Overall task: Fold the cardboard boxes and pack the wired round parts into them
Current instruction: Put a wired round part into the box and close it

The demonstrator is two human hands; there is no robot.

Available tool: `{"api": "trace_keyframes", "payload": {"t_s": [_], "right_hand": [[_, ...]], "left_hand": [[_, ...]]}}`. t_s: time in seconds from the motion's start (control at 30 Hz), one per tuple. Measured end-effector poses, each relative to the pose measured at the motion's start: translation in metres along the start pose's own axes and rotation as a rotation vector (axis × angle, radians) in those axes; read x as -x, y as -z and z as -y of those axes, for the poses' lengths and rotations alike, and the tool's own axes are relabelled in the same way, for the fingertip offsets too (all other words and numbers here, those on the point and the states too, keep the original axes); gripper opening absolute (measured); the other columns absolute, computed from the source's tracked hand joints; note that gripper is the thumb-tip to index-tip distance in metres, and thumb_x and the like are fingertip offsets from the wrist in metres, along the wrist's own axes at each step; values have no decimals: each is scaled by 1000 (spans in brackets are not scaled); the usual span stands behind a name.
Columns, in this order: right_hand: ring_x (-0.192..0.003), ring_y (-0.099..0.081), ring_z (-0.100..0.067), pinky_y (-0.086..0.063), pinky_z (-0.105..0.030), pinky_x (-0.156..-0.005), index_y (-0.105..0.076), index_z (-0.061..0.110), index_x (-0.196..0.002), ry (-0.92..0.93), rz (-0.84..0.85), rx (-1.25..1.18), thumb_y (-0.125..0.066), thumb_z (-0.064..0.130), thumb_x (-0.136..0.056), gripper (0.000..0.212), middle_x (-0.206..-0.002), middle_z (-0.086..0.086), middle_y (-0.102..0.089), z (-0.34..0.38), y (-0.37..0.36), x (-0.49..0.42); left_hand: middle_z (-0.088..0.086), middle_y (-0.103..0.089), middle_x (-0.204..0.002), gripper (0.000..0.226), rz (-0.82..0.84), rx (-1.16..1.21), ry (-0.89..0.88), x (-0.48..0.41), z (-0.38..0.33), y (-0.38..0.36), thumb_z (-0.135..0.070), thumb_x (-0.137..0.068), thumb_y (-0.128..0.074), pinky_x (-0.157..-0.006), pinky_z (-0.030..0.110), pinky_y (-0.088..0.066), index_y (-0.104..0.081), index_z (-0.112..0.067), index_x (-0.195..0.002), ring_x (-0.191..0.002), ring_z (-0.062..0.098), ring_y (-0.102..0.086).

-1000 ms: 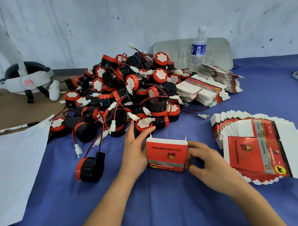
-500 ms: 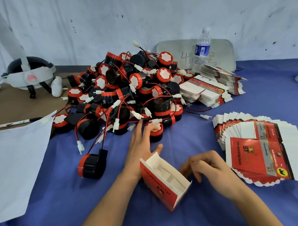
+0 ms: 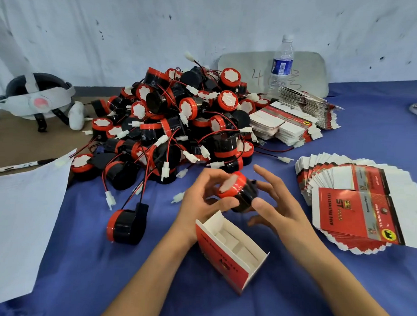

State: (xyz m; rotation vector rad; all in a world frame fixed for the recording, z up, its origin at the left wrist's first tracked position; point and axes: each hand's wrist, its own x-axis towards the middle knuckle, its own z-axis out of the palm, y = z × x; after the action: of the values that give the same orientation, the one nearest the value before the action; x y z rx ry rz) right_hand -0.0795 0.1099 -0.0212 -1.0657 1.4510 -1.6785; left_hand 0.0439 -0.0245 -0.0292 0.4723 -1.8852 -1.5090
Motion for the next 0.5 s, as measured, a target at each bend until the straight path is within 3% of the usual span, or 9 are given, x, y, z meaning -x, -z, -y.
{"api": "trace_keyframes", "payload": {"t_s": [0.1,0.17,0.23,0.3,0.4,0.5], "right_hand": [[-95,-65,-12,-54,-22,-76,-60,32,-120,15,-1,70,-80,18,-73,53,-109,5,-66,-3,-3,-1],[-93,-64,-7,-51,-18,-80,-61,26,-113,11,-18,126,-83,14,-68,52,-103,10,-67,-3,-4,0],[-90,-64,-10,-52,-22,-82,-60,23,-109,-2,-98,122,-82,9,-69,48,-99,10,-66,-5,-2,0],[-89,-66,-14,-55,-31,-84,-60,23,-108,-26,-191,60,-80,5,-72,44,-100,2,-66,-6,1,-1],[-93,-70,-28,-56,-40,-87,-64,24,-105,-42,-287,-54,-77,11,-75,36,-99,-5,-70,-4,7,-2],[-95,-69,-25,-55,-35,-84,-66,25,-99,-26,-400,-82,-79,38,-63,40,-97,-2,-71,1,10,-1]], "left_hand": [[-11,-73,-106,47,122,104,61,5,-8,-3,-58,-76,-68,-79,22,-53,-71,-16,-98,-99,10,-68],[-4,-71,-114,58,154,156,150,4,-14,2,-65,-78,-62,-84,25,-53,-70,-15,-104,-106,15,-67],[1,-63,-129,82,263,217,244,3,-22,7,-75,-62,-68,-91,32,-52,-59,-18,-121,-115,19,-62],[1,-51,-141,96,371,237,335,2,-26,14,-67,-44,-80,-91,35,-51,-48,-27,-125,-121,17,-56],[-3,-55,-139,78,481,185,319,7,-22,27,-39,-57,-76,-103,43,-44,-43,-28,-127,-127,19,-53],[-4,-58,-136,56,487,158,313,15,-20,35,-27,-70,-67,-89,30,-49,-46,-22,-121,-122,18,-56]]}}
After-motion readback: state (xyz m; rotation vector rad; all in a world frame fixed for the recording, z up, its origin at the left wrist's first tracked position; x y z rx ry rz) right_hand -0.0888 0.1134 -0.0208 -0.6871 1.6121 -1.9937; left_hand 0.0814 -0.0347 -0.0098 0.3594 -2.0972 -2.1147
